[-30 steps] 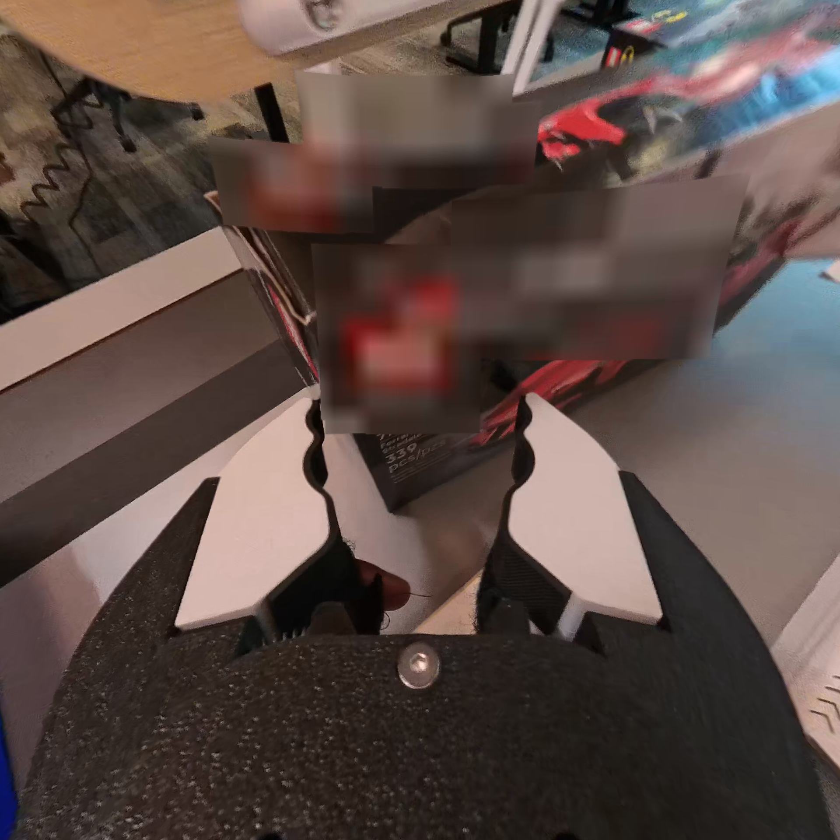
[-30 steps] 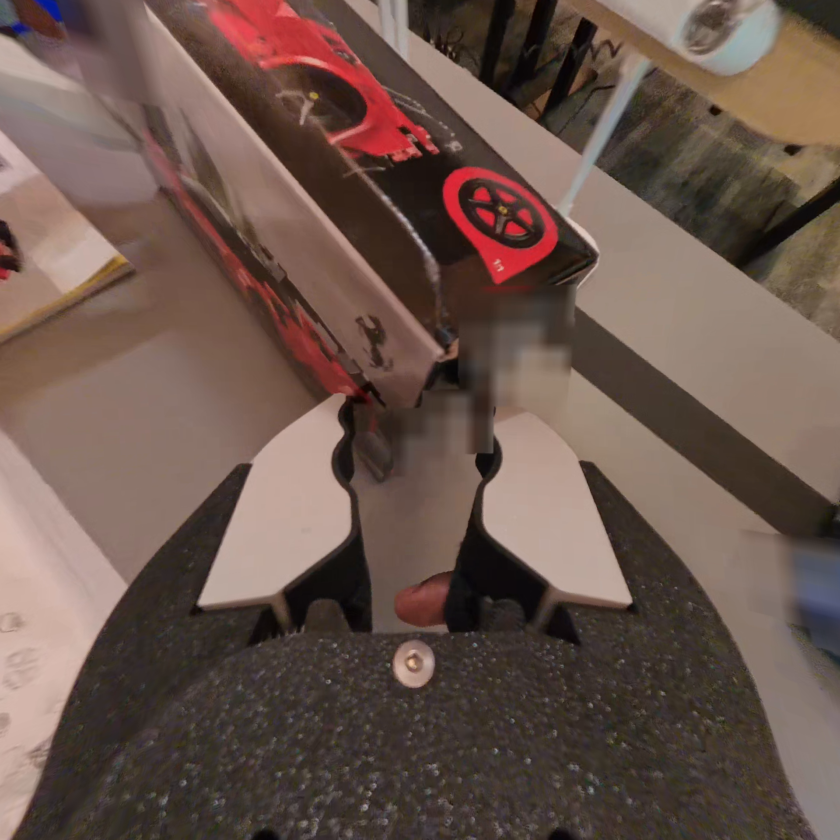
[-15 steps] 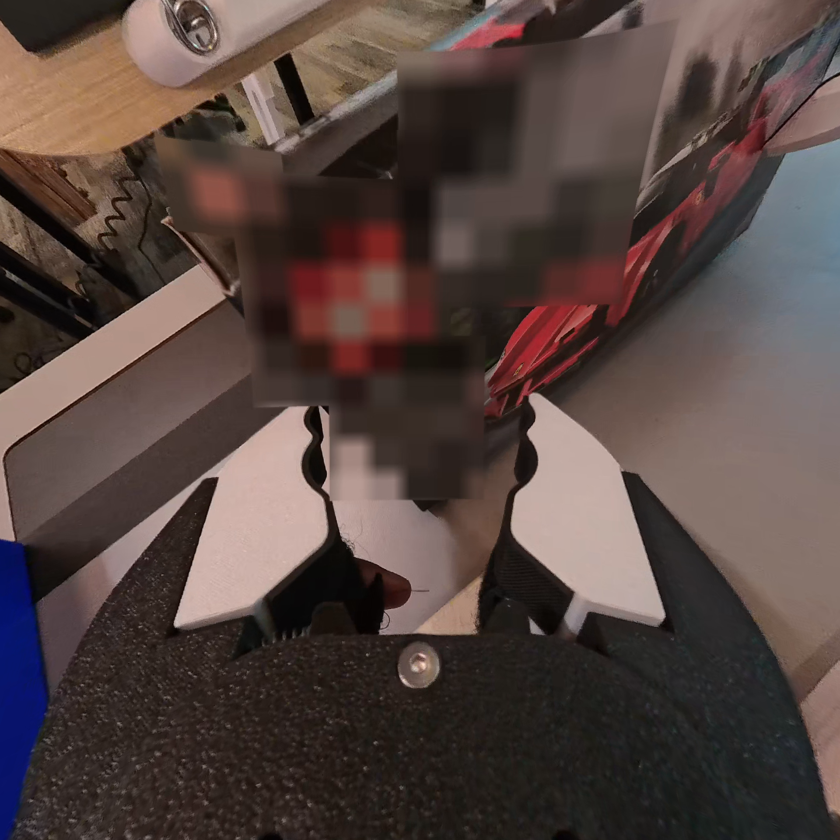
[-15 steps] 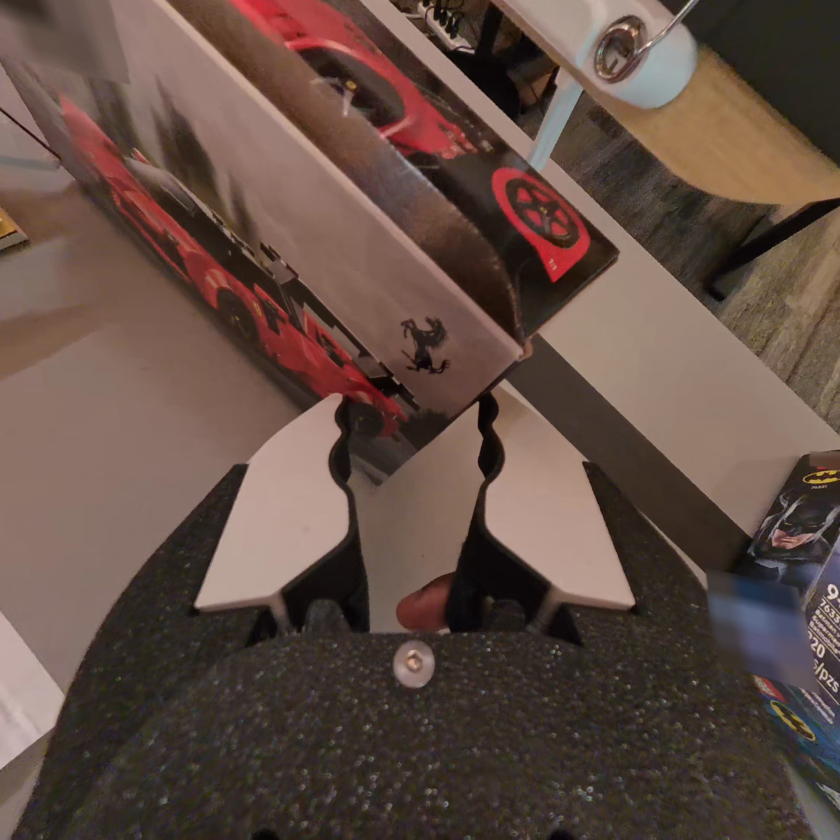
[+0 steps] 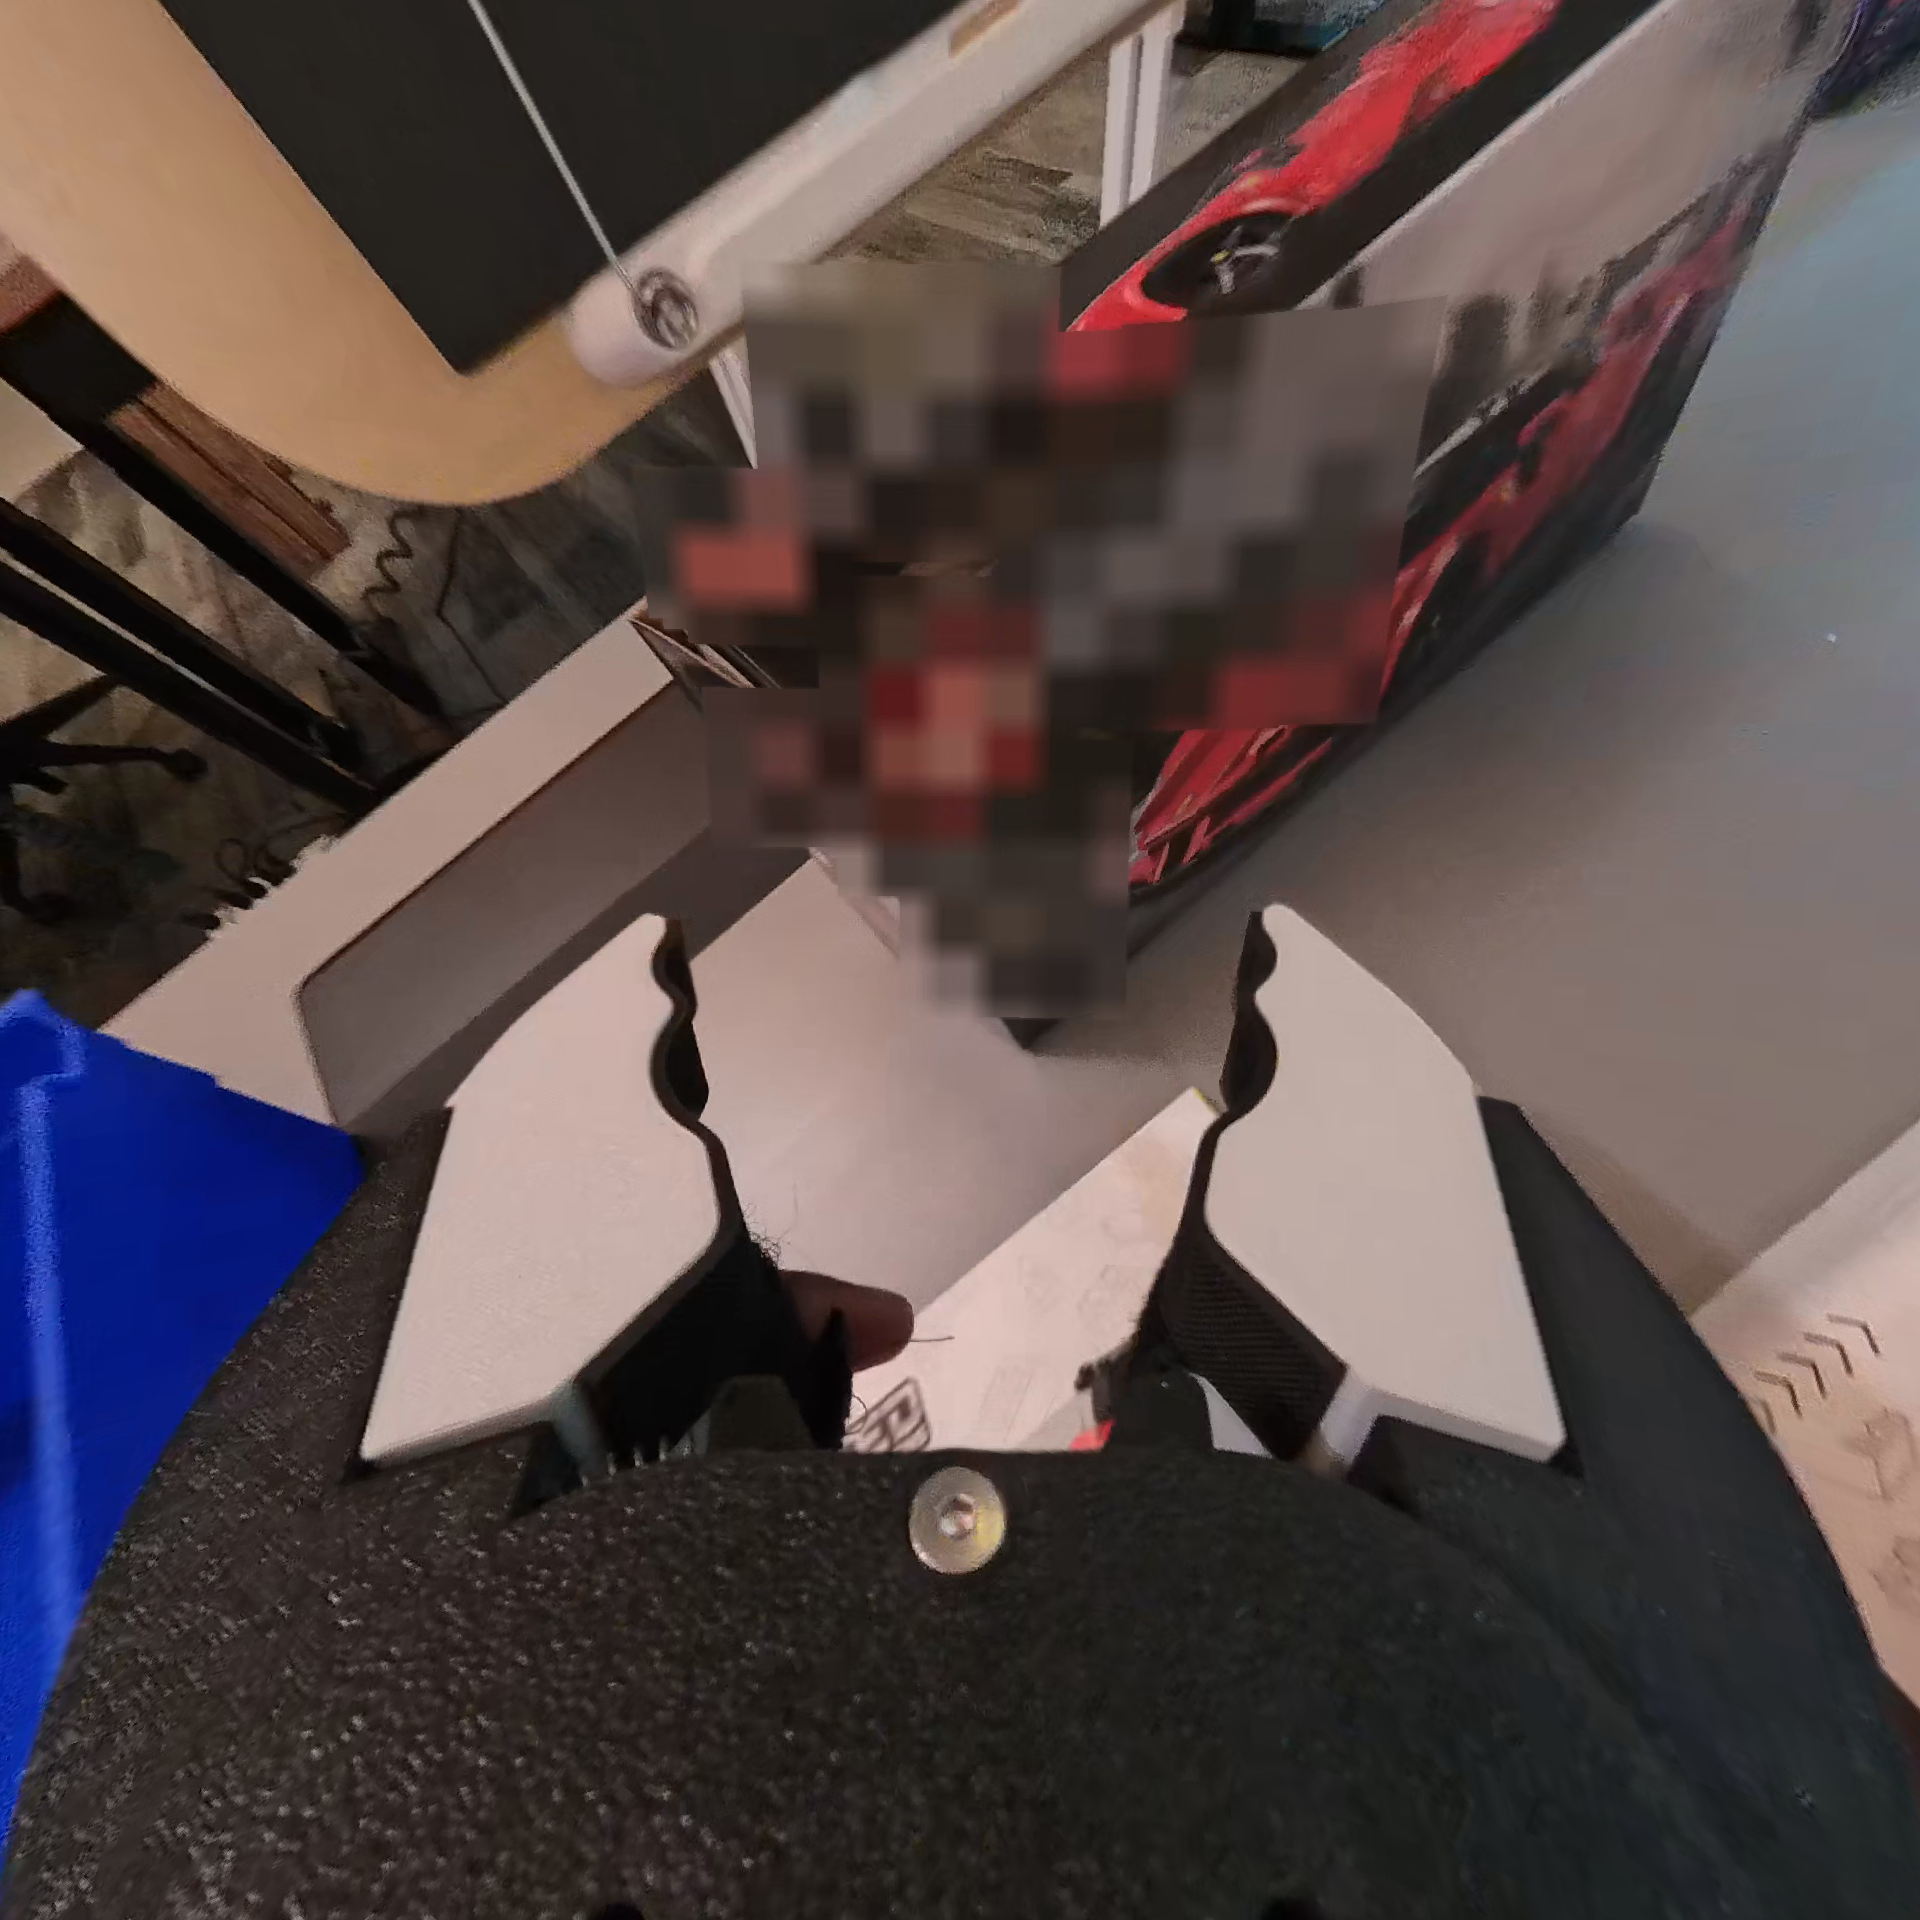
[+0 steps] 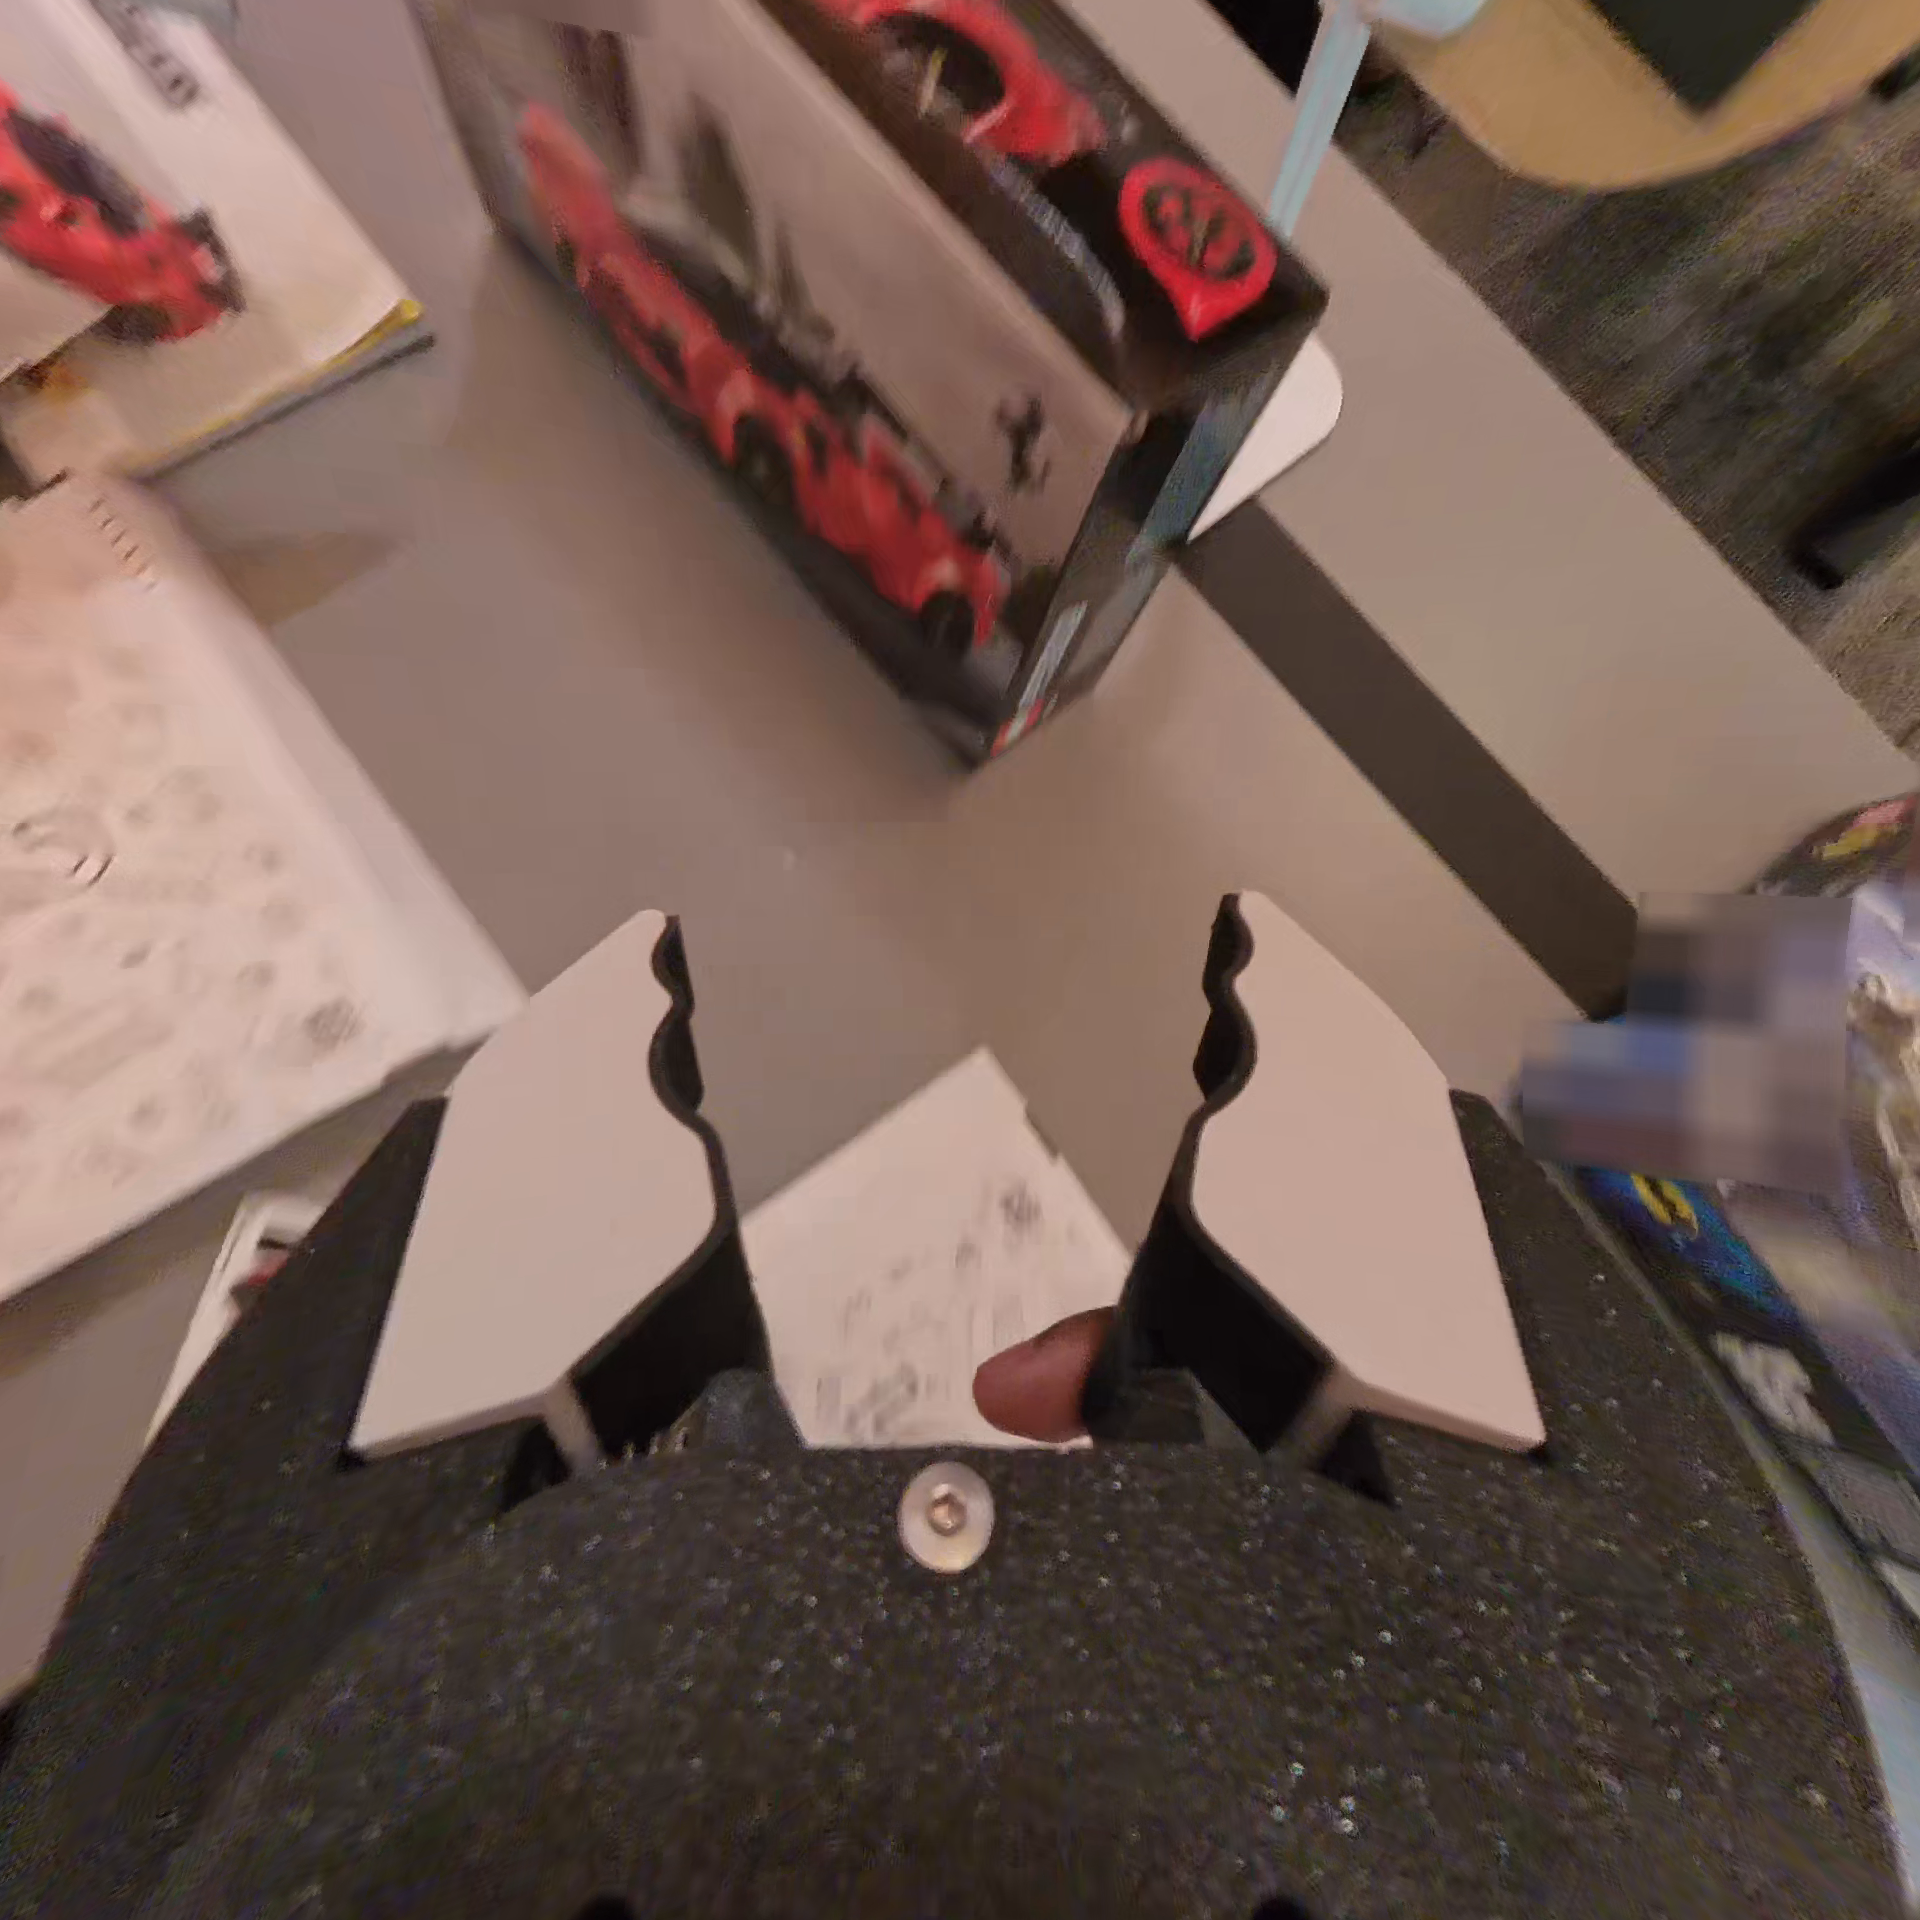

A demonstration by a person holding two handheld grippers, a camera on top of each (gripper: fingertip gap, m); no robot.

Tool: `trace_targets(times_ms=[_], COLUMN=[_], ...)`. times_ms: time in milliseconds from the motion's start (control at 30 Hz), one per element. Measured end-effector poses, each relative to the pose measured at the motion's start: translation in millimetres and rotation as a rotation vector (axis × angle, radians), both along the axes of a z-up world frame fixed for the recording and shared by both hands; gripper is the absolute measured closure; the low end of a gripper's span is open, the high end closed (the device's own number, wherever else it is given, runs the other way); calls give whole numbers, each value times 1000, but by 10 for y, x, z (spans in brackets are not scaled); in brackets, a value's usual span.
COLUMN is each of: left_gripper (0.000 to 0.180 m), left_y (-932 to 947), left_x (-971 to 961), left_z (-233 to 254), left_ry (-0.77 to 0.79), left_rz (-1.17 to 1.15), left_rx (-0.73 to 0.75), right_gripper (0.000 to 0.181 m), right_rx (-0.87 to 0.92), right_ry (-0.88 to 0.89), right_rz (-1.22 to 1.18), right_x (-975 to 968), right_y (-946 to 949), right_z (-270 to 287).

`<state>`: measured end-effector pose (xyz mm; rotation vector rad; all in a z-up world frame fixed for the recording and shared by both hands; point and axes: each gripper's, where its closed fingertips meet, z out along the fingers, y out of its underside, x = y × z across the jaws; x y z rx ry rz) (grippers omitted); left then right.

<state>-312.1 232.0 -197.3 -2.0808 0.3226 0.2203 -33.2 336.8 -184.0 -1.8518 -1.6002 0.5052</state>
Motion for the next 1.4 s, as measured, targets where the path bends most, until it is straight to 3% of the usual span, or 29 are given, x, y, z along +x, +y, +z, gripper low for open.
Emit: trace_targets(times_ms=[167, 267, 367, 533, 700, 800, 867, 967, 1400], left_gripper=[81, 83, 81, 79, 78, 67, 65, 69, 80], left_y=[-334, -599, -901, -1367, -1659, -1804, -1885, -1970, -1954], left_x=[315, 729, 1271, 2100, 2621, 2746, 2687, 2520, 2683], left_z=[387, 508, 455, 221, 15, -131, -184, -232, -251], left_ry=[38, -14, -109, -202, -308, -315, -307, -315, -295], left_rz=[-73, -162, -275, -424, -502, -510, -477, -401, -408], left_rx=[73, 119, 93, 12, -52, -112, -121, -117, -51], right_gripper=[84, 85, 80, 66, 66, 81, 114, 138, 151], right_rx=[-59, -113, -184, -133, -56, -6, 42, 132, 112], right_ry=[-105, -130, -155, -265, -240, -257, -225, -156, -240], right_rz=[62, 172, 251, 297, 312, 355, 390, 390, 293], right_x=[946, 1475, 1930, 2397, 2369, 2347, 2312, 2283, 3007], right_y=[-422, -774, -1076, -1312, -1233, -1220, -1243, -1209, -1143], right_z=[47, -59, -299, -835, -1045, -1107, -1035, -892, -877])
